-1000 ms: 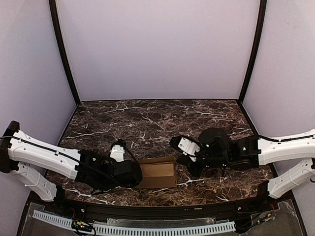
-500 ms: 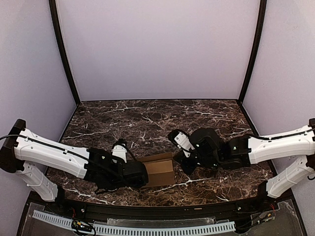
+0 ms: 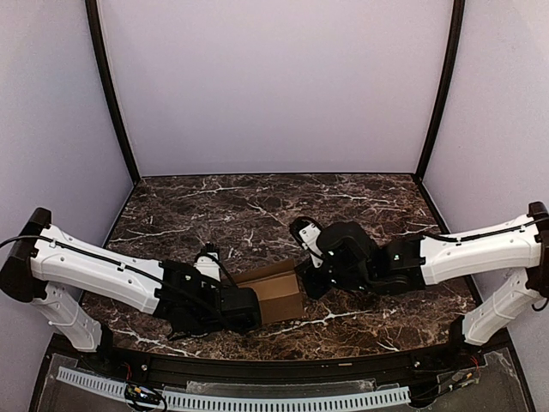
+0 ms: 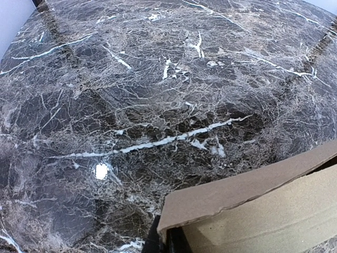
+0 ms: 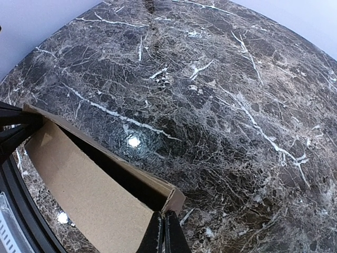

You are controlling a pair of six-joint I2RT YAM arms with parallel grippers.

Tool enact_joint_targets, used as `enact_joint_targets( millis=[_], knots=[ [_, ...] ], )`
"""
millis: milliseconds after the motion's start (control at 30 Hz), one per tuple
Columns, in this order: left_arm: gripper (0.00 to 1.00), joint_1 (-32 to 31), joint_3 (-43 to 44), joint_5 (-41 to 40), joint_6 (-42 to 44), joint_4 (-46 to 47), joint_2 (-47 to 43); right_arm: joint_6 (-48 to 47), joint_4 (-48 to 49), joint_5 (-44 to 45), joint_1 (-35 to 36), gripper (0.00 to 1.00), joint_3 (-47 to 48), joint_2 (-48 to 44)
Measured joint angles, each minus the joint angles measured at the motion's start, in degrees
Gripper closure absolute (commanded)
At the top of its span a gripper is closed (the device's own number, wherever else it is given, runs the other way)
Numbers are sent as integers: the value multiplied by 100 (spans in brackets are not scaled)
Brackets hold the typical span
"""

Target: Fold the paper box

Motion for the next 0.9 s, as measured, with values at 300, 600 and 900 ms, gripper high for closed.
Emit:
enact_joint_targets(
  millis=[300,600,900],
  knots=[
    [100,-31,72,-111,-39,-192,140,153,-50,33,33,100,195,107],
    [99,-31,256,-208,85,-256,365,433,-260,164,85,100,170,107],
    [99,-35,365,-256,240,-240,496,728,-291,197,92,100,39,37]
  ],
)
